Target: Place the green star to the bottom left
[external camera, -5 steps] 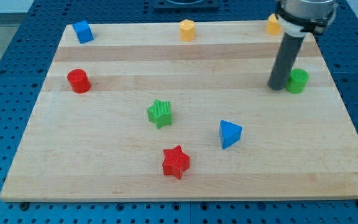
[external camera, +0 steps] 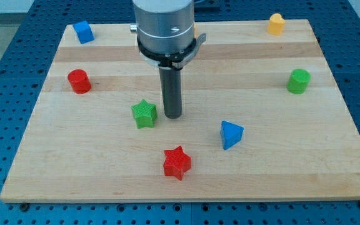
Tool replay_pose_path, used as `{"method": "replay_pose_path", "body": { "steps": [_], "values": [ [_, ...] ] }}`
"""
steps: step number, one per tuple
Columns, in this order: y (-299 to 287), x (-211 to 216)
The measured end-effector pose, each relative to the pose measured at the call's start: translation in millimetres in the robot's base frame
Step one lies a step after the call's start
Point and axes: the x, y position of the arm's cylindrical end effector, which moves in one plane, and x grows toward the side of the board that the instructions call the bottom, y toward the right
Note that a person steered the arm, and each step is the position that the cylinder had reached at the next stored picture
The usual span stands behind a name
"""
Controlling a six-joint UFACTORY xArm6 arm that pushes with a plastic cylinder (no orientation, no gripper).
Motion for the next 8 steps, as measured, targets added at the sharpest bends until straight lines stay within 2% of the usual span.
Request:
{"method": "replay_pose_path", "body": {
  "steps": [1,2,3,5,6,7,8],
  "values": [
    [-82,18],
    [-172,64],
    [-171,62],
    [-153,7],
    [-196,14],
    [-202,41],
    [-202,48]
  ]
}}
